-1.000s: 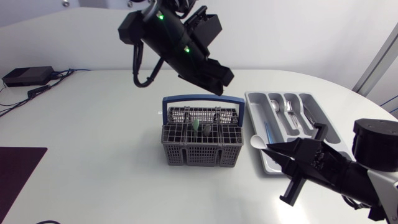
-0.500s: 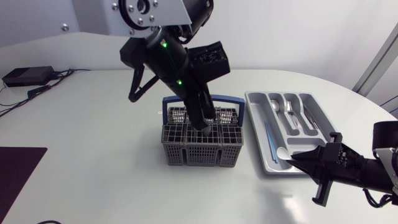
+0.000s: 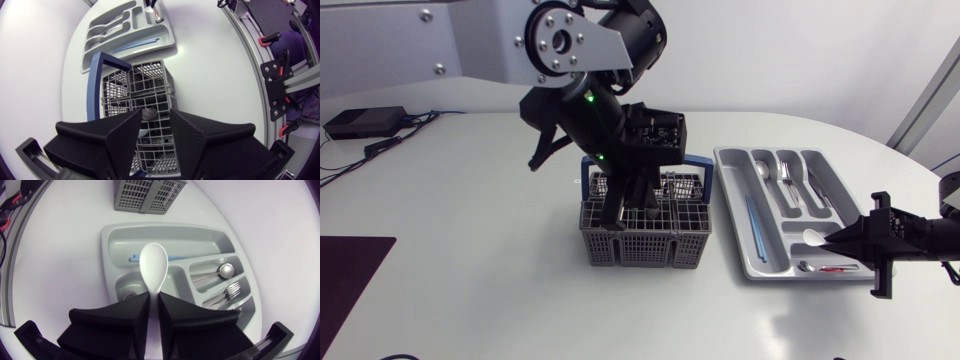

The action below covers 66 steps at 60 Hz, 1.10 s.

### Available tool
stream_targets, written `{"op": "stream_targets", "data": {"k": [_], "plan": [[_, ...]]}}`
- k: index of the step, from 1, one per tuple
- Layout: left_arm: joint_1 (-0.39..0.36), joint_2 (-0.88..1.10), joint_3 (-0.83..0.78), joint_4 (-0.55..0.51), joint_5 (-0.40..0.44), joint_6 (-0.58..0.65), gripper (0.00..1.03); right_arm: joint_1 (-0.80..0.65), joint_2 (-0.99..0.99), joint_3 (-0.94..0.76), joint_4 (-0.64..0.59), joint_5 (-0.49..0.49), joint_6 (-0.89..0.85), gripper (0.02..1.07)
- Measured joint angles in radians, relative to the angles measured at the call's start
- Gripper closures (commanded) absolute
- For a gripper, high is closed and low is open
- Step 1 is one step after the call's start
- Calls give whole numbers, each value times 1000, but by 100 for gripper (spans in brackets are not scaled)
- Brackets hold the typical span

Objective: Unload the cutlery basket into the drawer organizer.

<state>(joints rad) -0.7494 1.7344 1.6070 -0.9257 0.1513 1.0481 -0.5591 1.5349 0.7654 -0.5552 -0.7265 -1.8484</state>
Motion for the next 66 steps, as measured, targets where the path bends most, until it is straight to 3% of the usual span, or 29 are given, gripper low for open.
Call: {"op": "stream_targets", "data": {"k": [14,19,25,40,57,66], "plan": [[-16,1,0,-1,-38,92,63,-6,104,34,-17,130,-145,100],[-27,3,0,-2,-53,122,63,-5,111,35,-12,150,-158,94],[-39,10,0,-12,-59,155,63,1,111,38,16,160,-169,74],[-50,48,0,-27,-94,229,63,8,48,37,39,147,-163,57],[-57,109,21,-29,-168,279,63,25,-159,-60,38,88,-132,52],[-59,129,51,-46,-180,288,63,66,-247,-103,32,51,-17,46]]}}
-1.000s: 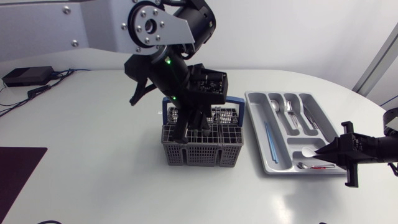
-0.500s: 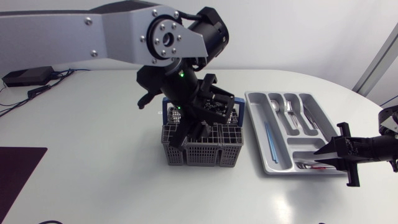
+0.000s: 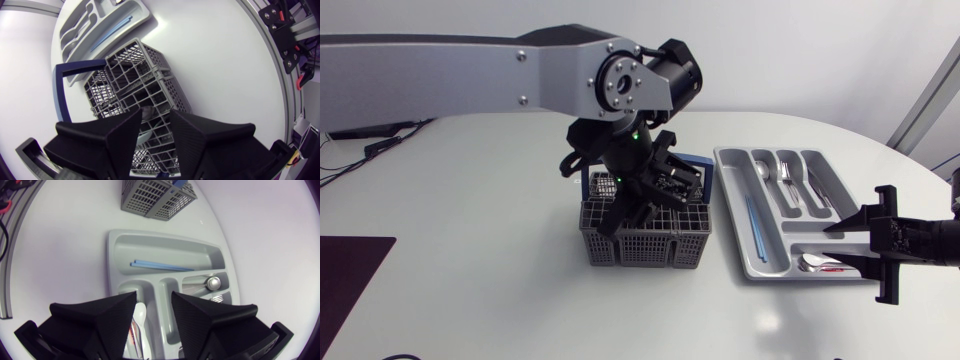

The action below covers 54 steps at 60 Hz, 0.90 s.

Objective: Unload the cutlery basket into the drawer organizer.

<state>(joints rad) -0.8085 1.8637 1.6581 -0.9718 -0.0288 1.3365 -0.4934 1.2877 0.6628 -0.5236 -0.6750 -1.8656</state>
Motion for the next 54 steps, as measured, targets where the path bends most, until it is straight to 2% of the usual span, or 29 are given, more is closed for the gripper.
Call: {"op": "stream_targets", "data": {"k": [7,13,27,38,54], "plan": [[0,0,13,-7,-3,-1,63,69,-66,-2,-21,-10,166,46],[3,0,15,-23,-12,-28,63,175,-142,2,-41,-12,409,46],[29,-1,10,-29,-23,-198,63,416,-216,51,-71,-17,885,46],[32,-50,-124,88,-25,-334,63,612,-213,92,-24,-2,1210,52],[35,-133,-255,209,-22,-504,63,734,-73,238,-3,-1,1501,53]]}}
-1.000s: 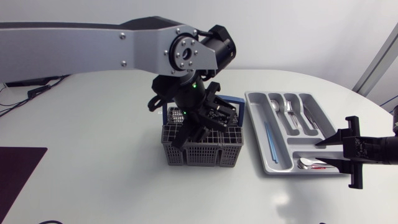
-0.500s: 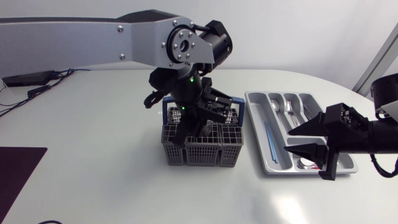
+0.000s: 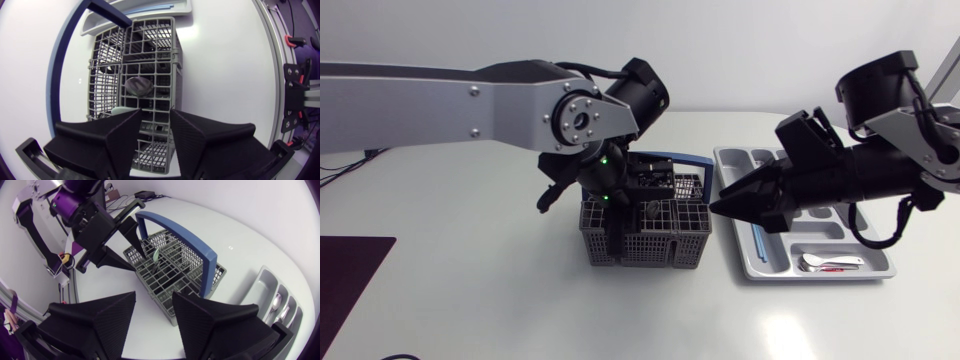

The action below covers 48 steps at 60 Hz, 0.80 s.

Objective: Unload the cutlery basket into the drawer organizer.

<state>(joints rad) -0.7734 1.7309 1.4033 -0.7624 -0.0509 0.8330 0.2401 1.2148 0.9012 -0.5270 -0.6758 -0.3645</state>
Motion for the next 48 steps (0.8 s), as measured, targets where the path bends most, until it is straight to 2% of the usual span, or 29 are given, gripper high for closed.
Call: {"op": "stream_targets", "data": {"k": [4,7,23,32,43,48], "plan": [[0,-28,-25,26,1,-40,63,23,41,24,8,0,55,57],[0,-48,-43,48,0,-70,59,36,70,40,10,0,93,57],[21,-161,-166,156,0,-185,59,117,179,66,76,30,261,57],[34,-216,-249,232,2,-238,57,154,212,66,137,80,335,57],[63,-252,-314,303,44,-313,57,211,241,66,189,167,393,57],[80,-259,-331,344,54,-341,57,231,245,66,202,206,409,61]]}}
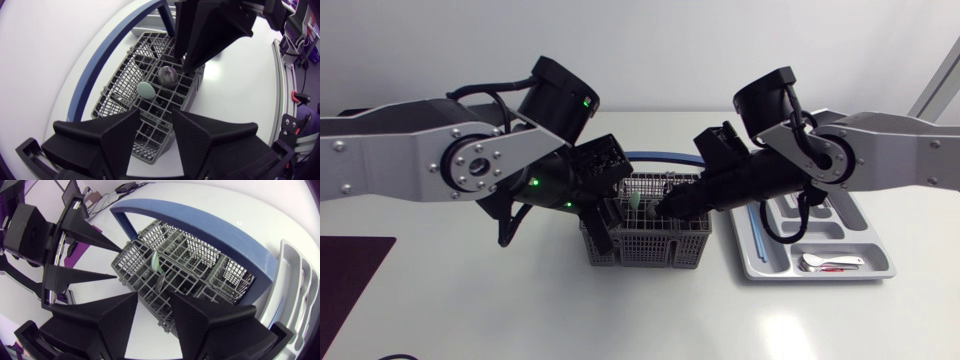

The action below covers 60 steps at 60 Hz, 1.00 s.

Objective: Unload the cutlery basket into the drawer organizer.

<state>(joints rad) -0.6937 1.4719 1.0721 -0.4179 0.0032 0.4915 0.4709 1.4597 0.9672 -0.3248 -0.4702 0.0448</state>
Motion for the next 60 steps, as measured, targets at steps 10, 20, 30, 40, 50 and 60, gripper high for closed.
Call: {"op": "stream_targets", "data": {"k": [10,20,30,40,50,60], "plan": [[16,-14,-59,87,2,-49,57,5,29,21,15,29,24,63],[20,-17,-100,139,15,-77,56,10,67,40,25,55,40,65],[32,-34,-127,193,23,-97,56,19,83,45,45,61,61,72],[33,-40,-146,234,31,-104,56,36,97,55,60,68,68,80],[38,-41,-167,258,38,-107,56,42,101,55,61,68,68,96],[38,-41,-169,264,42,-107,56,45,103,55,62,61,68,101]]}}
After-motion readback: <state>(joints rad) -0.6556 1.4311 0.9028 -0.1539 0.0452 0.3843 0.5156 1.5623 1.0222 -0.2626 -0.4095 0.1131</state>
